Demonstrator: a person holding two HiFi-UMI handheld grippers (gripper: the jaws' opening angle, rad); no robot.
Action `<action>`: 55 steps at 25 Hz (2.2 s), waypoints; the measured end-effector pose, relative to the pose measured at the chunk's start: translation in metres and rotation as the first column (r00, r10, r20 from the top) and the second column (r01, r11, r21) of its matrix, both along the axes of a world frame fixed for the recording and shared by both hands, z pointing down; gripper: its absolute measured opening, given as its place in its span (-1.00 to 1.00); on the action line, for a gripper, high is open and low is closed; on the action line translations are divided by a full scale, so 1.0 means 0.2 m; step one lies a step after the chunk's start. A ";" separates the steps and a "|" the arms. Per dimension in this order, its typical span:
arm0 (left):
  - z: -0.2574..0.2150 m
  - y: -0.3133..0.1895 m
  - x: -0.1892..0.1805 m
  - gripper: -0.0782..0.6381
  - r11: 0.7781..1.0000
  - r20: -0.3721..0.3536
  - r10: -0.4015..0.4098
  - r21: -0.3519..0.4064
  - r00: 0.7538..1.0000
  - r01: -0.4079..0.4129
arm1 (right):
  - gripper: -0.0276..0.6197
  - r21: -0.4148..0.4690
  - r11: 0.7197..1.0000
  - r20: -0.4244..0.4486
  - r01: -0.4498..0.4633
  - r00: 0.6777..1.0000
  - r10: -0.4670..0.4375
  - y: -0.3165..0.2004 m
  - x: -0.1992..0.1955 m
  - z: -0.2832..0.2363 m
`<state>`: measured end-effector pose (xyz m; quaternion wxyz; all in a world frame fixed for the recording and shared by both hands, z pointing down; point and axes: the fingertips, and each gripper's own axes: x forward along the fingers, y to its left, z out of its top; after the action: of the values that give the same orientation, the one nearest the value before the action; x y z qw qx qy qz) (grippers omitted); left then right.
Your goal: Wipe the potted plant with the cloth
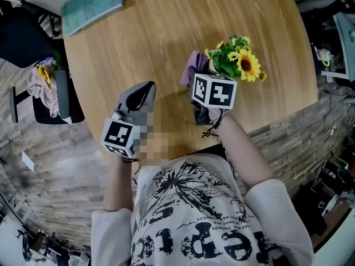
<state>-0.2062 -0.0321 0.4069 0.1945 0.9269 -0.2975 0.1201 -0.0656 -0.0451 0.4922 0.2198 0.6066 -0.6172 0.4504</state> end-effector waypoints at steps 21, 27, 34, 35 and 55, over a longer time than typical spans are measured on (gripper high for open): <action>0.05 0.13 0.27 -0.77 0.998 0.014 0.060 -0.014 0.998 -0.060 | -0.65 -0.059 0.985 0.051 0.165 0.985 -0.162 0.31 0.15 0.07; 0.06 0.15 0.35 -0.77 0.996 0.019 0.084 -0.011 0.996 -0.083 | -0.65 -0.084 0.966 0.051 0.245 0.969 -0.242 0.41 0.19 0.08; 0.04 0.19 0.44 -0.77 0.993 0.003 0.116 -0.002 0.993 -0.116 | -0.66 -0.126 0.948 0.029 0.294 0.956 -0.293 0.52 0.27 0.08; 0.04 0.19 0.45 -0.77 0.993 0.000 0.122 0.000 0.993 -0.122 | -0.66 -0.132 0.945 0.029 0.300 0.954 -0.299 0.53 0.28 0.07; 0.23 0.16 0.94 0.73 0.908 0.026 0.414 0.058 0.910 -0.415 | -0.68 -0.048 0.996 -0.200 0.077 0.976 -0.085 0.65 0.92 -0.08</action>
<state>-0.0173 -0.0008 0.4522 0.1339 0.9737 -0.0990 0.1554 0.1176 0.0844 0.4759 0.3115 0.6188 -0.6068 0.3897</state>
